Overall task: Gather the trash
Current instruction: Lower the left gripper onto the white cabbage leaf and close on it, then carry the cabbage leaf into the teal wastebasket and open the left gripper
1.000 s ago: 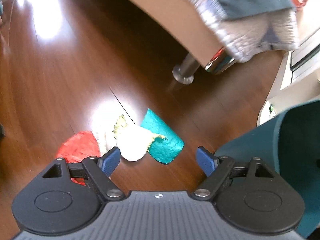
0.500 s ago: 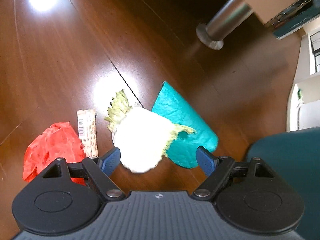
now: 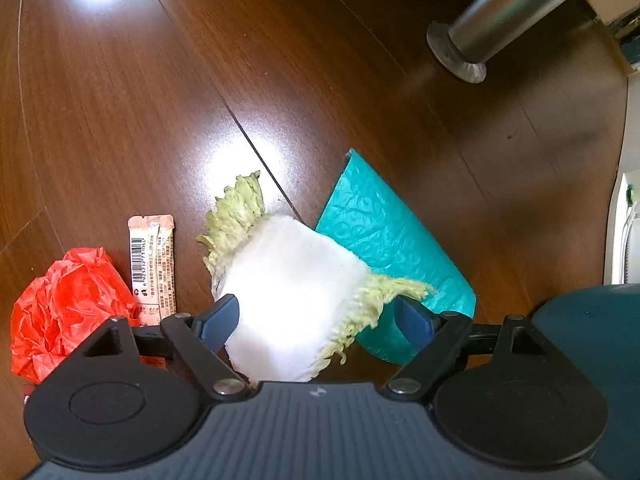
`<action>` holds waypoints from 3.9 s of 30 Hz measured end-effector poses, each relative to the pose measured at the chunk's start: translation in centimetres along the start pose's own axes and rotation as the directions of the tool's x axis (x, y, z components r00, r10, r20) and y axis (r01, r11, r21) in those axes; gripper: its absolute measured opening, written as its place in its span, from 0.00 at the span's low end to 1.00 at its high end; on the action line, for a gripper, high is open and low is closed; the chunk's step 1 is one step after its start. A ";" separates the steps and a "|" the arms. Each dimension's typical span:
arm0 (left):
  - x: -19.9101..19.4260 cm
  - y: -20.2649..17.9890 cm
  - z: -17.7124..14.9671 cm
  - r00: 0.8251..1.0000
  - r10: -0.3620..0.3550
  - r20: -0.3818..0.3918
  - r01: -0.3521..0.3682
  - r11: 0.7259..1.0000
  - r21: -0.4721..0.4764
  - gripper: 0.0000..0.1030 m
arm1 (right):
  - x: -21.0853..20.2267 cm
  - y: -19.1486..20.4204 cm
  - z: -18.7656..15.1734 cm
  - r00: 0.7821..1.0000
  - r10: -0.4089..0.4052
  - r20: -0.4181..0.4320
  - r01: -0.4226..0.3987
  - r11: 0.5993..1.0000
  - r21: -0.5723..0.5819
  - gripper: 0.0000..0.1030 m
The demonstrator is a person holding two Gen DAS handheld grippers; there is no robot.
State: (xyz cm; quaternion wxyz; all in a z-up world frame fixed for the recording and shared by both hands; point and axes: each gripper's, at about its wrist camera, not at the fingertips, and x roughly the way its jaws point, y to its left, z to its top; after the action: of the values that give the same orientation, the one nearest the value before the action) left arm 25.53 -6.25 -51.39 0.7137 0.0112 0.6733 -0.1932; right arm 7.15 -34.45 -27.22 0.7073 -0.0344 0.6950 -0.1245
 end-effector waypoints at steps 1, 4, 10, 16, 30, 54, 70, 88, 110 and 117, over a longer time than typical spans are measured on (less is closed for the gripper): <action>-0.2 0.0 -0.1 1.000 0.008 0.002 -0.008 1.000 0.004 0.77 | 0.0 0.0 0.0 1.000 0.001 0.001 -0.001 1.000 0.000 0.06; -0.3 -0.4 -0.6 0.998 0.057 0.010 -0.058 0.998 0.034 0.66 | 0.0 0.0 0.0 1.000 0.000 0.004 0.000 1.000 -0.007 0.06; -1.4 0.3 -1.0 1.000 -0.003 0.019 0.004 1.000 -0.030 0.20 | -0.1 0.0 0.0 1.000 -0.008 0.009 0.008 1.000 -0.005 0.06; -3.3 -0.3 -1.4 0.997 0.038 0.065 -0.037 0.999 -0.018 0.08 | -0.2 0.1 0.1 1.000 -0.016 0.021 0.016 1.000 0.006 0.05; -8.5 1.0 -2.2 0.994 -0.004 0.109 0.006 1.000 -0.024 0.06 | -0.8 -0.2 0.5 0.998 -0.003 0.063 0.003 1.000 0.002 0.05; -0.6 0.5 0.1 0.998 0.005 0.057 -0.003 0.999 -0.043 0.85 | 0.4 -0.4 0.7 0.999 0.012 0.030 -0.012 1.000 0.026 0.04; -0.2 0.9 -0.5 0.995 0.062 0.081 -0.054 0.993 -0.104 0.67 | 0.6 -0.7 0.5 0.999 0.020 0.034 -0.021 0.999 0.031 0.05; -11.9 -0.7 -4.0 0.982 0.009 0.190 -0.014 1.000 0.026 0.63 | -0.8 0.8 0.6 0.994 -0.001 0.109 0.002 1.000 -0.012 0.03; -28.4 -17.4 -10.3 0.897 -0.382 0.223 0.239 0.843 0.482 0.63 | -2.0 -0.2 0.9 0.986 -0.087 0.141 0.082 0.996 0.043 0.02; -21.8 -23.8 -10.1 0.939 -0.336 0.077 0.250 0.817 0.519 0.63 | -1.7 -1.7 -0.7 0.988 -0.103 0.114 0.094 0.992 0.086 0.02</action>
State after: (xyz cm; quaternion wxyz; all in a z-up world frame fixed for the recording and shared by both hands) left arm 8.59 -19.75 -25.46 0.7006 0.0761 0.5319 -0.4695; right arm 6.24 -35.60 -25.18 0.7410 -0.0476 0.6437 -0.1850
